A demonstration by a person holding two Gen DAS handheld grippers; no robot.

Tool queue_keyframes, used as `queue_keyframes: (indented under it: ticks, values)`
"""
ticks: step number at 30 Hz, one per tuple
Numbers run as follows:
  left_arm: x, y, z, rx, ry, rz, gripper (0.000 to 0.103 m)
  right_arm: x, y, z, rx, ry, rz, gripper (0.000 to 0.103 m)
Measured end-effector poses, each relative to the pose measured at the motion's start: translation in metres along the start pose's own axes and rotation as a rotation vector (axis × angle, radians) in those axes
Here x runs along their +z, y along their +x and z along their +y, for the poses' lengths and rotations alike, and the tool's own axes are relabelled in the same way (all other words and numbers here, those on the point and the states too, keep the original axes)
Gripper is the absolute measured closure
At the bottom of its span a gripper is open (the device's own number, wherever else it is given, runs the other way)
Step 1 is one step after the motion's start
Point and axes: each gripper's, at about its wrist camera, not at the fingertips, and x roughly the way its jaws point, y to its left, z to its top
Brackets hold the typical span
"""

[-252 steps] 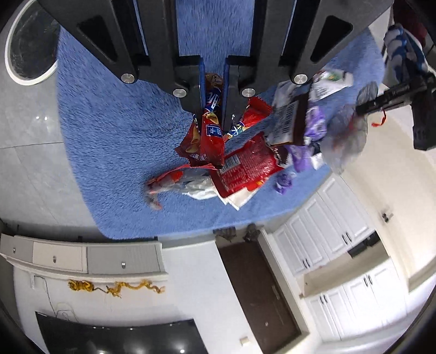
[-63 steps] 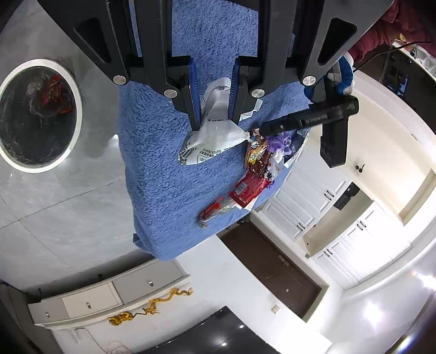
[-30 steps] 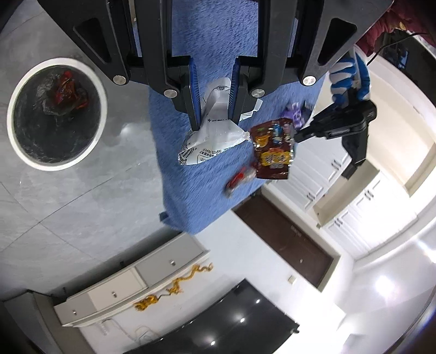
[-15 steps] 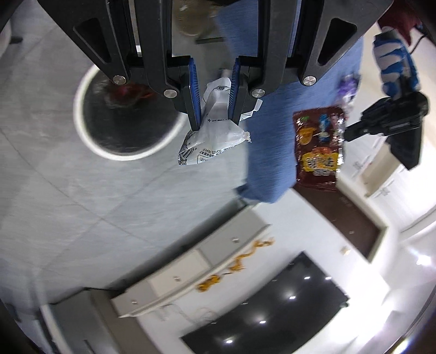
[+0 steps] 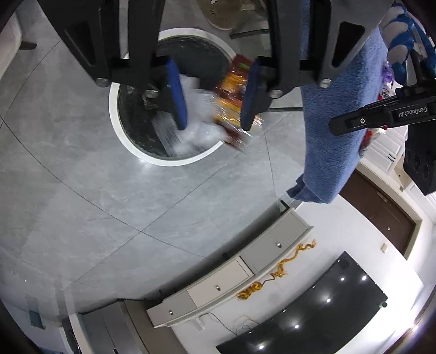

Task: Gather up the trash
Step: 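Carry both items to the bin and open both grippers to drop them, then move both open grippers back to the trash on the rug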

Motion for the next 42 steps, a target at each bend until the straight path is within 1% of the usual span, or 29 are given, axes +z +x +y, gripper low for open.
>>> queue_keyframes:
  ticks: [4,8,12,15,17,20,24,27,30,31,33,35,36,37,38,42]
  values:
    - [-0.006,-0.008,0.001,0.003,0.022,-0.009,0.100,0.001,0.006,0.001,-0.009,-0.007,0.006,0.057]
    - [-0.016,-0.029,0.006,0.012,0.030,-0.036,0.100,0.001,0.005,0.004,-0.009,-0.006,0.009,0.057]
    - [-0.026,-0.062,0.007,0.051,0.064,-0.102,0.100,0.000,-0.005,0.014,0.008,-0.027,0.003,0.057]
    - [-0.038,-0.093,0.013,0.092,0.079,-0.175,0.100,0.002,-0.018,0.032,0.038,-0.050,-0.017,0.057]
    - [-0.047,-0.113,0.021,0.102,0.081,-0.209,0.100,0.004,-0.028,0.050,0.064,-0.069,-0.035,0.056]
    - [-0.061,-0.141,0.038,0.115,0.083,-0.228,0.100,0.005,-0.041,0.080,0.105,-0.109,-0.054,0.055]
    - [-0.083,-0.178,0.063,0.154,0.070,-0.262,0.100,0.004,-0.056,0.132,0.172,-0.189,-0.068,0.055]
    - [-0.101,-0.205,0.089,0.191,0.048,-0.296,0.100,-0.001,-0.064,0.168,0.213,-0.249,-0.070,0.054]
    - [-0.122,-0.230,0.126,0.220,-0.007,-0.327,0.099,-0.007,-0.071,0.205,0.252,-0.315,-0.063,0.053]
    - [-0.130,-0.240,0.143,0.230,-0.040,-0.339,0.099,-0.009,-0.073,0.217,0.266,-0.335,-0.059,0.053]
    - [-0.143,-0.252,0.163,0.246,-0.087,-0.352,0.099,-0.014,-0.074,0.240,0.296,-0.367,-0.049,0.051]
    - [-0.156,-0.263,0.193,0.264,-0.150,-0.357,0.092,-0.018,-0.072,0.256,0.312,-0.394,-0.037,0.050]
    - [-0.161,-0.267,0.204,0.269,-0.175,-0.360,0.072,-0.021,-0.069,0.268,0.318,-0.414,-0.027,0.050]
    - [-0.170,-0.274,0.220,0.277,-0.214,-0.377,0.049,-0.021,-0.065,0.276,0.324,-0.425,-0.017,0.050]
    - [-0.175,-0.278,0.229,0.286,-0.239,-0.391,0.044,-0.023,-0.061,0.284,0.331,-0.436,-0.006,0.049]
    - [-0.190,-0.288,0.269,0.293,-0.327,-0.407,0.043,-0.037,-0.035,0.316,0.349,-0.478,0.051,0.049]
